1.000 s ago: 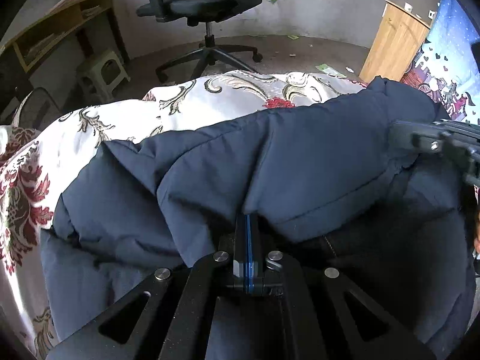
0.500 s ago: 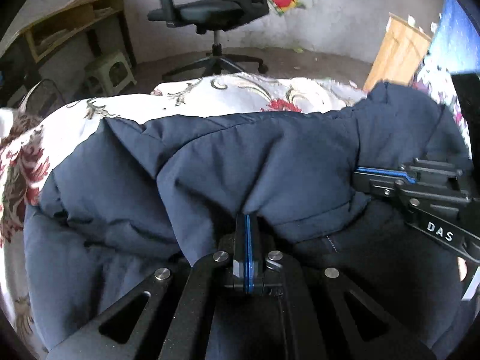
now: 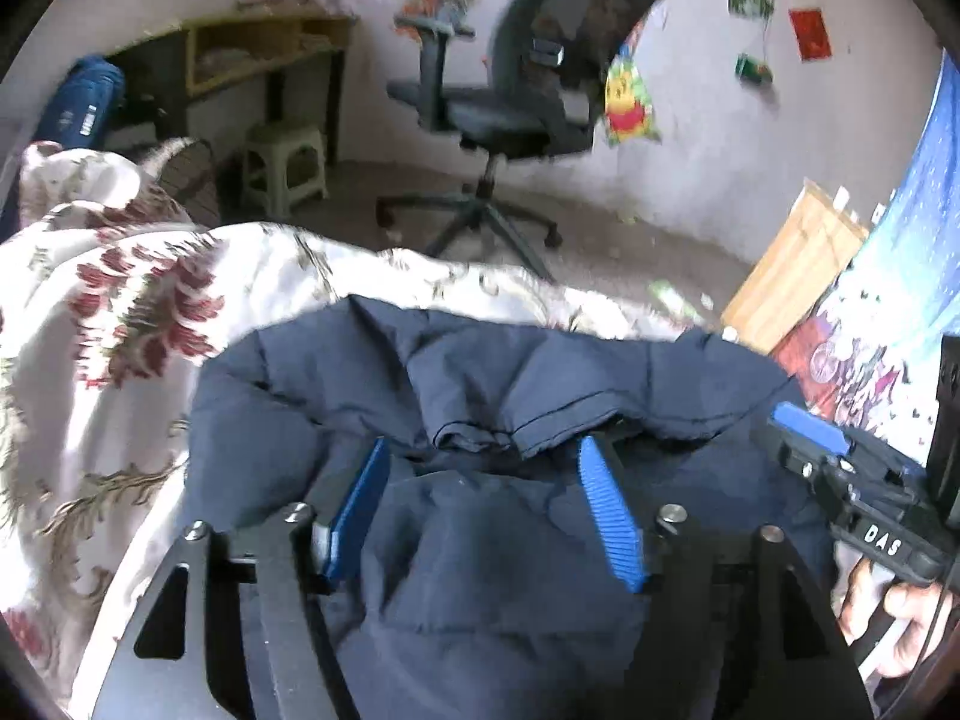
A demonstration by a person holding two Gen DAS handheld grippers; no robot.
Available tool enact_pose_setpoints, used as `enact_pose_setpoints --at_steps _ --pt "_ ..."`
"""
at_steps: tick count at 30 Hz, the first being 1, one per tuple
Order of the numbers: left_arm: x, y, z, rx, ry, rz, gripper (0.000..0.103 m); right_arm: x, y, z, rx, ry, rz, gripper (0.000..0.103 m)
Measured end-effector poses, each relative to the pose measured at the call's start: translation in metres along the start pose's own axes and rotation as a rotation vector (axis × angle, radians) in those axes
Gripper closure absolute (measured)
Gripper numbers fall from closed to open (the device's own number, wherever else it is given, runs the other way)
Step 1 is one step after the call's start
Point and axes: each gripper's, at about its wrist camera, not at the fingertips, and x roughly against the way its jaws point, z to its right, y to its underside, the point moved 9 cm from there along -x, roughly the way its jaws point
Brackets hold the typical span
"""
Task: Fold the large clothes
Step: 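Open both grippers and lift them off the folded jacket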
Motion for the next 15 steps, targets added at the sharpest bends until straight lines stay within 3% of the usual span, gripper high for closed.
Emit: enact_pose_setpoints --at_steps 5,6,8,15 --pt "0.05 0.002 0.011 0.016 -0.001 0.026 0.036 0.053 0.0 -0.011 -0.026 0.032 0.066 0.03" --pt "0.061 0.002 0.015 0.006 -0.004 0.039 0.035 0.065 0.0 -0.014 -0.03 0.036 0.08 0.028" --pt "0.089 0.004 0.024 -0.024 -0.013 0.079 0.022 0.087 0.001 -0.02 -0.04 0.041 0.104 0.022" --pt "0.17 0.012 0.039 -0.033 -0.02 0.182 0.015 0.166 0.011 -0.046 -0.075 0.062 0.178 0.007"
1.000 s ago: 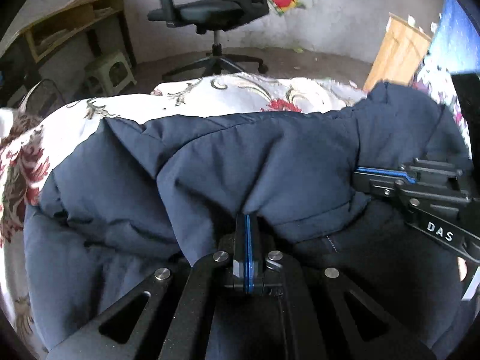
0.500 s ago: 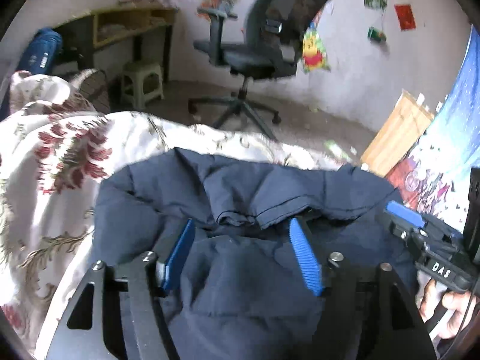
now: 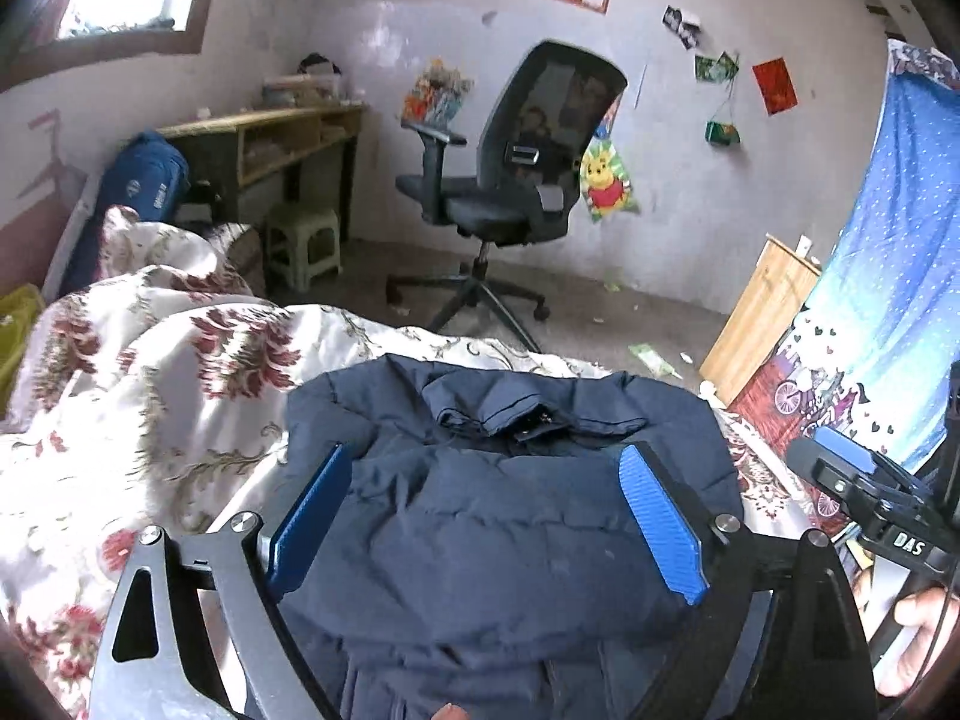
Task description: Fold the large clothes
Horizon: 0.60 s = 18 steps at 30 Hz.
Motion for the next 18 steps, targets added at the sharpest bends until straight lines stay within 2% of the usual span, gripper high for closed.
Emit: enact_pose_setpoints --at_steps 3,7,9,13,18 --pt "0.036 0.0 0.005 -0.038 -0.032 0.043 0.01 0.035 0.001 -0.008 0.002 0.01 0.034 0.0" --pt "0.075 0.007 0.01 -0.094 -0.045 0.079 0.002 0.078 0.006 -0.022 0.018 0.017 0.079 0.0" --pt "0.09 0.015 0.014 -0.122 -0.051 0.084 0.001 0.098 0.008 -0.03 0.033 0.024 0.106 0.0" --pt "0.11 0.038 0.015 -0.134 -0.052 0.092 0.001 0.127 0.02 -0.047 0.056 0.024 0.15 0.0" --pt "0.12 0.07 0.014 -0.123 -0.051 0.06 0.001 0.148 0.047 -0.058 0.059 0.015 0.162 0.0"
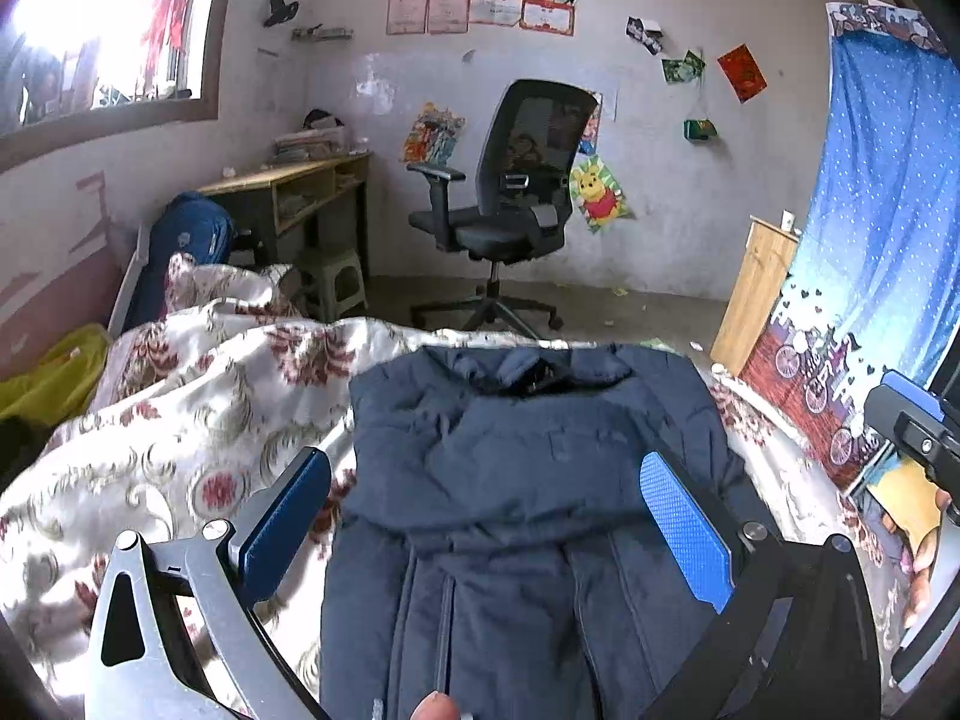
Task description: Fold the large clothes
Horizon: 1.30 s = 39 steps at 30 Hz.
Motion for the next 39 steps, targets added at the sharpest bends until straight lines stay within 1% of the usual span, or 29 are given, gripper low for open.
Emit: enact_pose_setpoints --at_steps 2,6,11,16,22,25,29,33,39 --pt "0.003 0.013 0.001 -0.011 -0.013 -0.013 0.001 0.01 0.011 -0.002 0.003 -0.004 0.0 0.0" --pt "0.01 0.039 0.005 -0.035 -0.011 -0.035 0.001 0.024 0.035 0.0 0.019 0.011 -0.011 0.0" --pt "0.024 0.062 0.002 -0.073 -0.037 -0.02 0.001 0.036 0.063 0.006 0.026 0.015 -0.039 0.0" --pt "0.035 0.082 -0.004 -0.079 -0.035 -0.015 0.001 0.047 0.088 0.013 0.029 0.031 -0.05 0.0" --pt "0.049 0.108 -0.009 -0.095 -0.038 -0.01 0.001 0.056 0.118 0.021 0.043 0.049 -0.083 0.0" --pt "0.051 0.126 -0.008 -0.107 -0.041 -0.038 0.001 0.059 0.13 0.022 0.048 0.059 -0.097 0.0" --pt "0.053 0.156 -0.004 -0.161 -0.046 -0.078 0.001 0.065 0.151 0.019 0.075 0.053 -0.13 0.0" --pt "0.058 0.184 -0.003 -0.185 -0.012 -0.112 0.001 0.069 0.176 0.021 0.104 0.061 -0.176 0.0" --pt "0.069 0.216 -0.002 -0.235 -0.045 -0.134 0.001 0.072 0.213 0.025 0.114 0.052 -0.249 0.0"
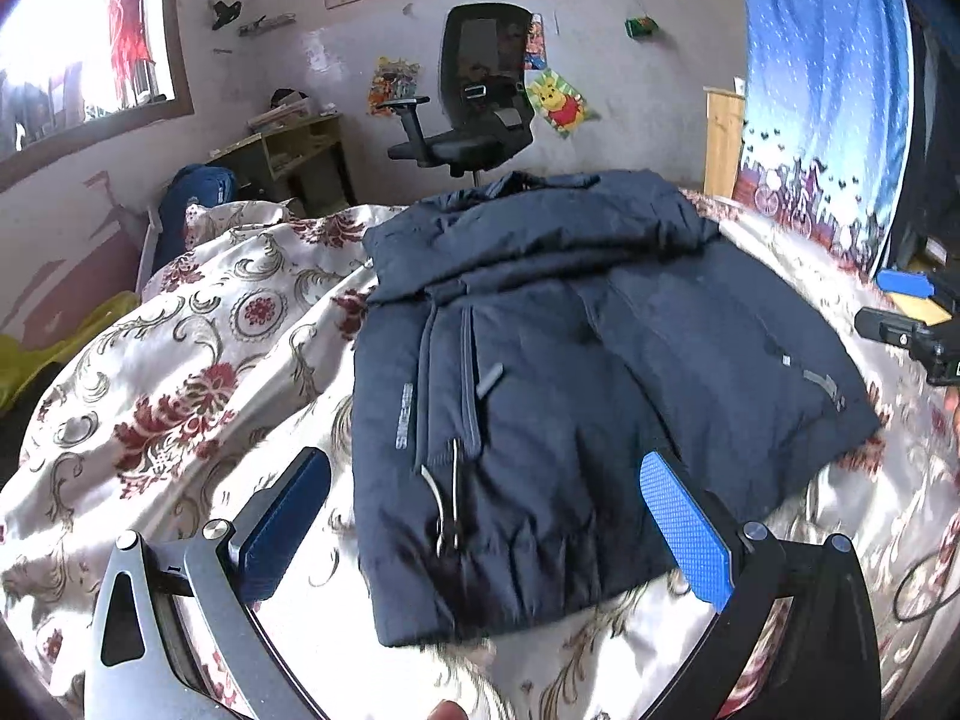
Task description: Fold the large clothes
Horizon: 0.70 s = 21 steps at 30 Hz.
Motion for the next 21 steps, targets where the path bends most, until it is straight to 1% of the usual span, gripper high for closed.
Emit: enact_pose_setpoints --at_steps 3,7,9,14,19,21 --pt "-0.001 0.015 0.006 -0.034 -0.007 -0.021 0.001 0.001 0.014 0.001 -0.003 -0.006 -0.023 0.0" --pt "-0.007 0.033 0.016 -0.094 0.005 -0.055 0.001 0.001 0.028 0.005 0.007 -0.006 -0.063 0.0" --pt "-0.014 0.043 0.021 -0.117 0.005 -0.085 0.001 -0.001 0.036 0.006 0.017 0.002 -0.092 0.0" --pt "-0.029 0.058 0.026 -0.123 0.01 -0.133 0.001 -0.013 0.061 0.009 0.039 0.011 -0.178 0.0" --pt "-0.048 0.071 0.031 -0.15 -0.018 -0.183 0.001 -0.031 0.081 0.005 0.046 -0.012 -0.275 0.0" --pt "-0.052 0.075 0.033 -0.149 -0.02 -0.189 0.001 -0.037 0.087 -0.001 0.057 -0.021 -0.294 0.0"
